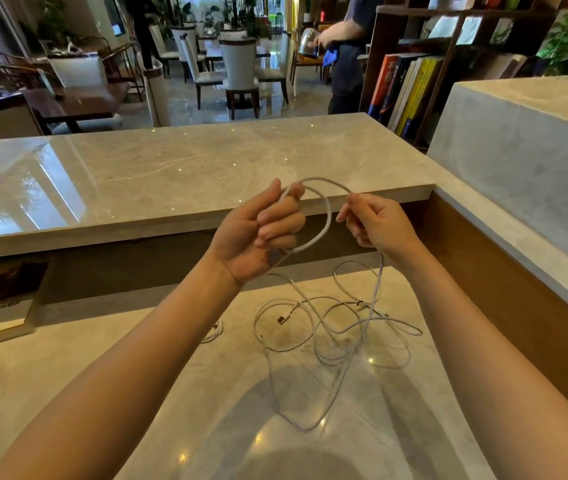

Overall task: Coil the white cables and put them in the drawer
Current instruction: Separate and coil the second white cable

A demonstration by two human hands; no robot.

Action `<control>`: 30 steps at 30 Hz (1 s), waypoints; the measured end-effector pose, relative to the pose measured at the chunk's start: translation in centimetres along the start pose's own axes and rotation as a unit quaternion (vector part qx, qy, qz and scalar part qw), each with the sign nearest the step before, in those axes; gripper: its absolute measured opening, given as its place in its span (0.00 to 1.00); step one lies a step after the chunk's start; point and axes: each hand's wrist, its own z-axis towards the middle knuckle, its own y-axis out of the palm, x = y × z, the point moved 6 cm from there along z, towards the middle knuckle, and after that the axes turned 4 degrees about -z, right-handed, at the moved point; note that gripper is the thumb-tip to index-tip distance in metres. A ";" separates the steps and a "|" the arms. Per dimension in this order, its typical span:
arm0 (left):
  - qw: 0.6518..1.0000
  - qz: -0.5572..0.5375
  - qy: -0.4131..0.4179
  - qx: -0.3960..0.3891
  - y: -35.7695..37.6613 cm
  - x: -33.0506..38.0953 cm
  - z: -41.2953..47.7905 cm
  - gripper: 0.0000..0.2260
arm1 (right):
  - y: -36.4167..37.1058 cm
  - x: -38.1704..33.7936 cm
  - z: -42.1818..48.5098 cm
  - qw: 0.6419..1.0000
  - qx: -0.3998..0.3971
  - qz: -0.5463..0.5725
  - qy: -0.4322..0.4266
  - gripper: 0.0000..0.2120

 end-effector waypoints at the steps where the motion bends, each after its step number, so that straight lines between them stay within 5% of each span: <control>1: 1.000 -0.012 0.020 -0.001 0.3 0.2 0.1 0.11 | 0.2 0.8 -0.3 1.000 0.006 0.004 0.018 0.17; 7: 0.995 0.021 0.089 0.031 0.4 0.6 0.9 0.14 | 4.9 4.9 -1.9 0.989 -0.072 0.004 0.130 0.25; 11: 0.977 0.047 0.202 0.055 0.4 2.1 0.8 0.09 | 6.5 6.7 -3.1 0.977 -0.101 0.017 0.188 0.20; 14: 0.934 0.154 0.279 0.162 -0.3 4.0 -0.2 0.06 | 7.1 6.8 -3.8 0.968 -0.112 -0.120 0.190 0.15; 16: 0.869 0.320 0.279 0.253 -1.0 4.7 -0.8 0.07 | 8.0 5.6 -3.9 0.933 -0.158 -0.294 0.135 0.13; 19: 0.728 0.554 0.219 0.340 -2.1 4.4 -1.3 0.07 | 9.8 2.0 -4.0 0.869 -0.187 -0.458 0.008 0.12; 24: 0.491 0.788 0.091 0.360 -3.8 3.4 -1.9 0.07 | 8.9 -4.8 -3.9 0.839 -0.057 -0.497 -0.214 0.08; 25: 0.482 0.794 0.068 0.364 -4.0 3.4 -2.2 0.08 | 8.4 -5.5 -3.8 0.840 -0.045 -0.487 -0.236 0.08; 27: 0.521 0.774 0.031 0.358 -4.2 3.2 -2.6 0.11 | 7.1 -6.1 -3.4 0.841 -0.028 -0.479 -0.251 0.08; 30: 0.664 0.675 -0.051 0.319 -4.4 2.0 -3.1 0.13 | 5.4 -6.0 -2.3 0.847 -0.038 -0.473 -0.238 0.12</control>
